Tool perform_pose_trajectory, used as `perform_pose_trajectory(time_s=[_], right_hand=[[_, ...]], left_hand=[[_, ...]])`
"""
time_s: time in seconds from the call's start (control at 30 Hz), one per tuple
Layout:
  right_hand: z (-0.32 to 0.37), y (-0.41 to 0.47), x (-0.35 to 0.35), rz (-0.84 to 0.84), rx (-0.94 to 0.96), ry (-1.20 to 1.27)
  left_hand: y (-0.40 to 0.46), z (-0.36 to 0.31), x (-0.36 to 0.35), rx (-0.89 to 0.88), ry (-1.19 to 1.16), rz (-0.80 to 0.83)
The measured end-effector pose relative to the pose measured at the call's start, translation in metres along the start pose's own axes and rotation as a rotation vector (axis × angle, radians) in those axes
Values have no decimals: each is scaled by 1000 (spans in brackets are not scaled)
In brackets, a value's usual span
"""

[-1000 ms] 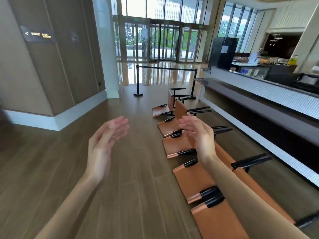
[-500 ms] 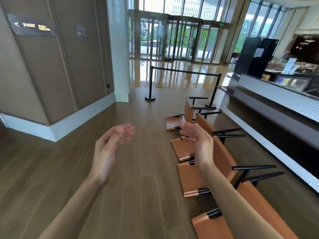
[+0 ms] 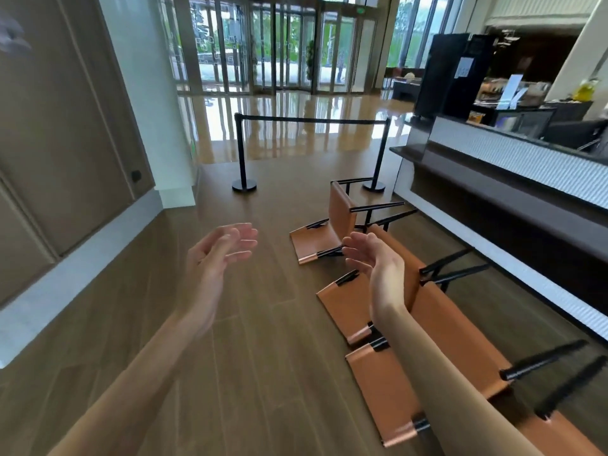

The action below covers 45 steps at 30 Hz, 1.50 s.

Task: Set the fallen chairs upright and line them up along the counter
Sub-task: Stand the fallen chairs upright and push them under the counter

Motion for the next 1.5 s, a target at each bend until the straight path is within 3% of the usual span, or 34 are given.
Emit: perform_pose_trajectory(time_s=[0.33,0.67,0.87,1.07,1.23,1.5], right_hand=[[-97,285,-166,-95,8,19],[-105,563,-335,-129,44,-45],[-183,713,-382,-312,-6,-51],[-225,834,-418,-488,-46,-48],[-257,915,-426,-603,-83,-20],[-390,1095,-438,-684,-267,78]], left_hand=[[311,167,34,26,-13,63],[637,257,16,49,-48,172],[815,389,-10,199,-112,280],[963,462,-65,348,-100,486],[1049,517,-95,412,-68,587],[1186,694,-154,666,32,666]])
Point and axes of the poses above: each hand's wrist, its own y-axis towards the middle knuckle, its own x-axis out of the back of the hand, z = x × y, the point moved 7 cm from there along y, towards the middle knuckle, and after that the axes turned 1 degree about -x, right-handed, at the moved point
